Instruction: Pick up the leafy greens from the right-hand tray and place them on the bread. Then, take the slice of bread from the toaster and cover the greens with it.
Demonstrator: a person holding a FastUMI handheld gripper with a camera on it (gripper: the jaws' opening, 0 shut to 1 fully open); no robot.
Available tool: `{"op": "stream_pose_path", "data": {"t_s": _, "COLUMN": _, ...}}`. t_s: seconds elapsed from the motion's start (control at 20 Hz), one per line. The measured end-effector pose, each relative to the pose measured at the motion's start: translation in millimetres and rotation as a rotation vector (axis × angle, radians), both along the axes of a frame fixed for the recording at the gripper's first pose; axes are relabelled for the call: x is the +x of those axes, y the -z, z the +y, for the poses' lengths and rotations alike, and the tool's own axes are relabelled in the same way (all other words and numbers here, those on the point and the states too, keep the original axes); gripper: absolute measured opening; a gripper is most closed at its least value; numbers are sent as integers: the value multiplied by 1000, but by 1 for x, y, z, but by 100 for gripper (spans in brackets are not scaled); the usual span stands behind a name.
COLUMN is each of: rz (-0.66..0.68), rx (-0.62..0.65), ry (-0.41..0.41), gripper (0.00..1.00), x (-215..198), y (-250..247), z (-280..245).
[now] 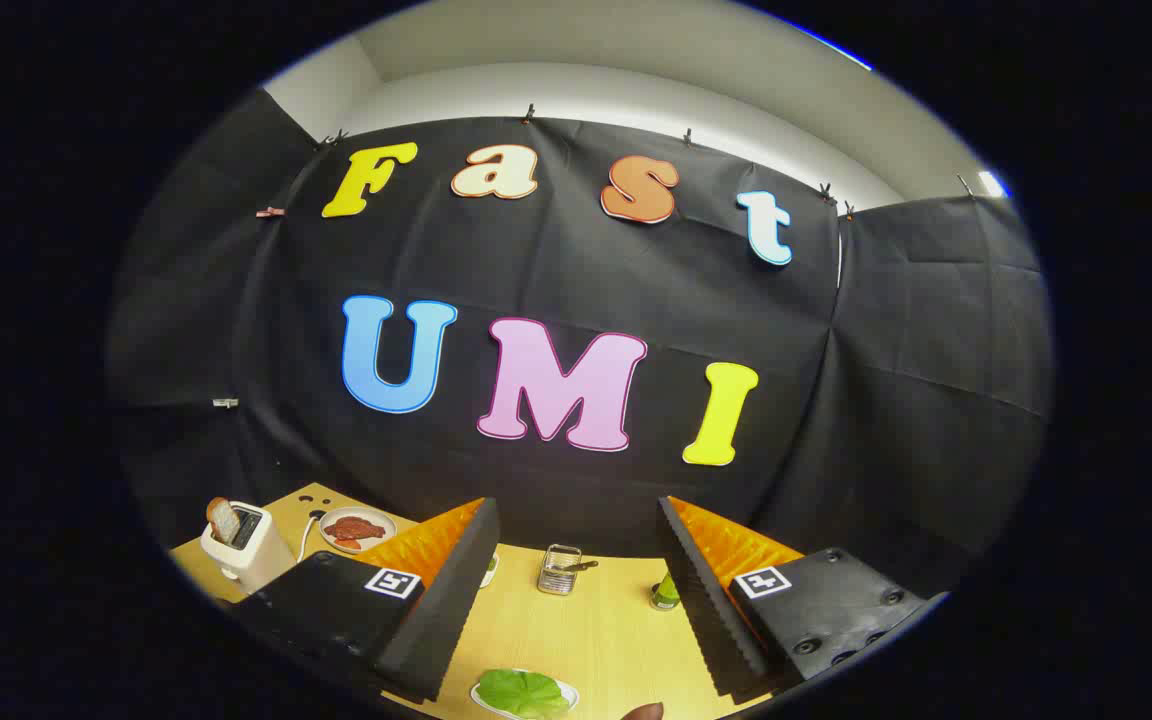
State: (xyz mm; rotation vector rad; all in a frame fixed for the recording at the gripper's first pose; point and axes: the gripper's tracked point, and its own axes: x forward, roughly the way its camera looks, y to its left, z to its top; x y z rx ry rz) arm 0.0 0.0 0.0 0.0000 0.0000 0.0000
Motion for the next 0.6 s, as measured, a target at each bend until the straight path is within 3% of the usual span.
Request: {"op": "stream_pose_path", "data": {"t_s": 0.6, "rz": 25, "rx": 1, "ry": -28, "gripper": 98, "x": 3, "y": 11, "z": 4}}
